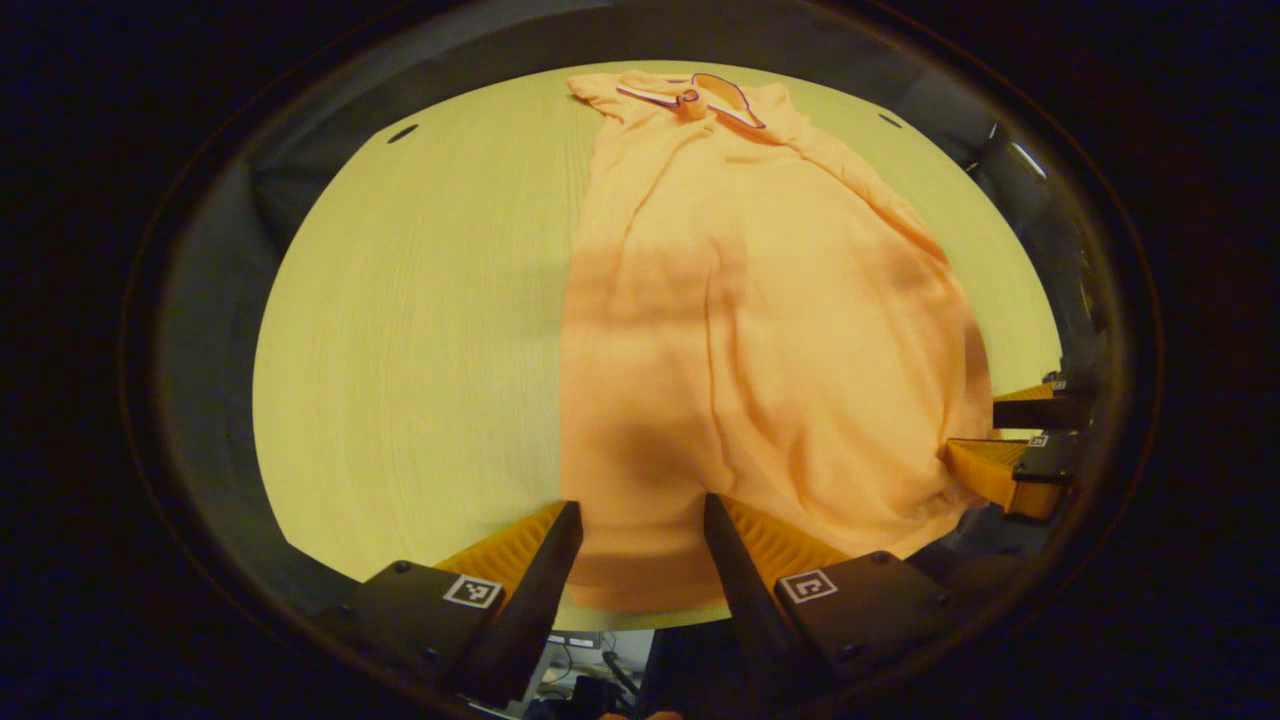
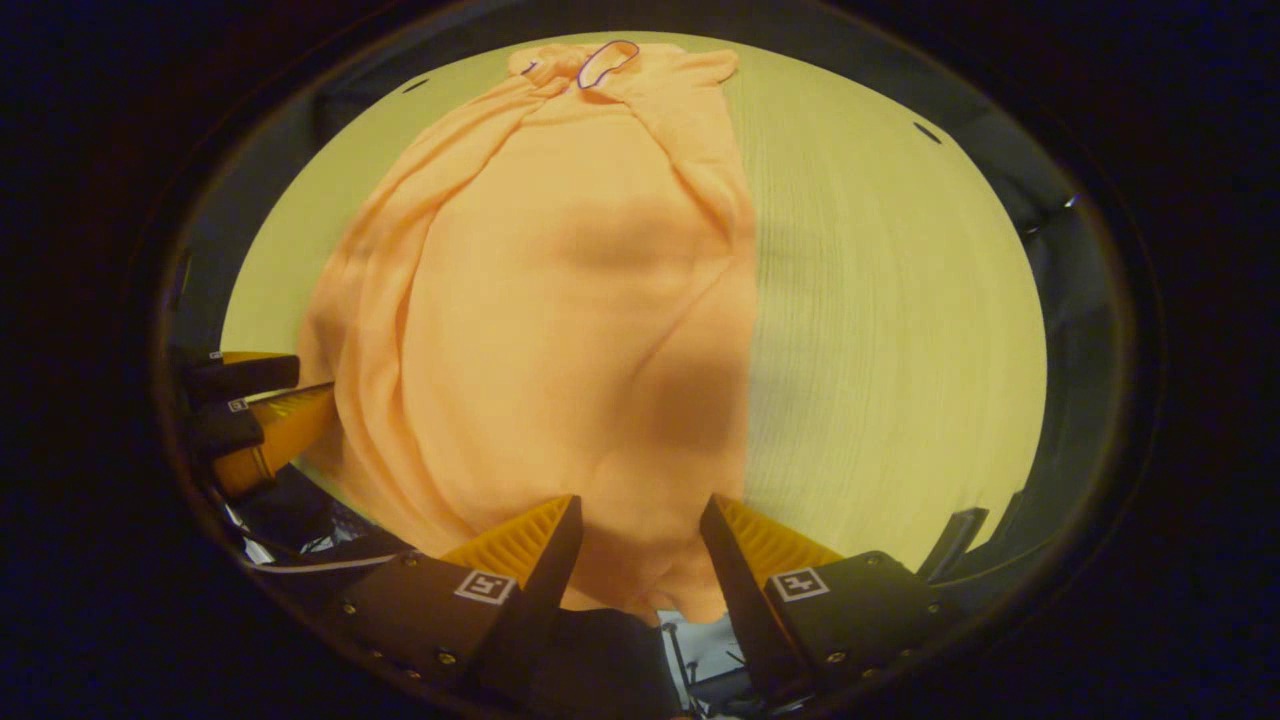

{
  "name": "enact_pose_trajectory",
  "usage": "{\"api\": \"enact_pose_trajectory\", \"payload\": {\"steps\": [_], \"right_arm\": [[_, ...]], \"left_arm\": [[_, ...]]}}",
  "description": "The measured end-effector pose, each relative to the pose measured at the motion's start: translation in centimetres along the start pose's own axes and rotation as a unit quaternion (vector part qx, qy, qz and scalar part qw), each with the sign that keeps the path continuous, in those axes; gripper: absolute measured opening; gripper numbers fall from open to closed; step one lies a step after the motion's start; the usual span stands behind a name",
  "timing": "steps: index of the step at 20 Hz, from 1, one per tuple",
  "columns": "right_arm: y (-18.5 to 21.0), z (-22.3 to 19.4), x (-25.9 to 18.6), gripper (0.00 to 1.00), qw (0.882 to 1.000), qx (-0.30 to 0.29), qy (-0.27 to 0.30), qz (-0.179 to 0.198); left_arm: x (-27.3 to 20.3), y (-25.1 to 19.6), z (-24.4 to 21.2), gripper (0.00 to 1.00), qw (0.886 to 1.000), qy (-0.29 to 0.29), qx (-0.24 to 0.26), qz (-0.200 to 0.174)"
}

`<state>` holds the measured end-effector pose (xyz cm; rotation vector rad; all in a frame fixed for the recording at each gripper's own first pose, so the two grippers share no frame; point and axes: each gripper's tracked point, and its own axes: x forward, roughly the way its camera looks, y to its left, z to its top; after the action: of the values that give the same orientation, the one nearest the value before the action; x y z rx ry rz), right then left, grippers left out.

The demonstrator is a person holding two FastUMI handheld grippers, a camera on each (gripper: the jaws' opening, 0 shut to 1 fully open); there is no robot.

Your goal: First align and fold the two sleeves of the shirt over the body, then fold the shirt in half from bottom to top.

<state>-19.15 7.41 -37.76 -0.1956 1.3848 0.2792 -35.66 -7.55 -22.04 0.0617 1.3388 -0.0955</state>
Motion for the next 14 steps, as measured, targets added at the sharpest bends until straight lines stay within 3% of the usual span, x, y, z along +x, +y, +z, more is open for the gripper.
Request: {"api": "enact_pose_trajectory", "payload": {"steps": [7, 9, 10, 11, 12, 13, 14], "right_arm": [[0.1, 0.18, 0.21, 0.78, 0.999, 0.012, 0.045, -0.001], [0.06, 0.18, 0.27, 0.77, 0.999, 0.01, 0.041, 0.0], [0.12, 0.28, 0.29, 0.72, 0.999, 0.015, 0.039, 0.0], [0.11, 0.3, 0.24, 0.45, 0.999, 0.016, 0.038, 0.002], [0.25, 0.45, 0.34, 0.16, 0.999, 0.026, 0.035, 0.01], [0.38, 0.53, 0.43, 0.06, 0.999, 0.026, 0.033, 0.014], [0.31, 0.45, 0.33, 0.06, 0.999, 0.025, 0.032, 0.016]], "left_arm": [[0.01, -0.08, -0.07, 0.84, 1.0, 0.02, -0.011, 0.0], [0.23, -0.2, 0.07, 0.67, 1.0, 0.026, -0.016, 0.0], [0.3, -0.09, 0.3, 0.63, 0.999, 0.025, -0.02, 0.004], [0.19, -0.07, 0.35, 0.29, 0.999, 0.025, -0.035, 0.008], [0.29, -0.17, 0.3, 0.28, 0.999, 0.027, -0.035, 0.006], [0.11, -0.11, 0.46, 0.16, 0.999, 0.029, -0.042, 0.009], [0.29, -0.06, 0.36, 0.05, 0.999, 0.026, -0.045, 0.009]]}}
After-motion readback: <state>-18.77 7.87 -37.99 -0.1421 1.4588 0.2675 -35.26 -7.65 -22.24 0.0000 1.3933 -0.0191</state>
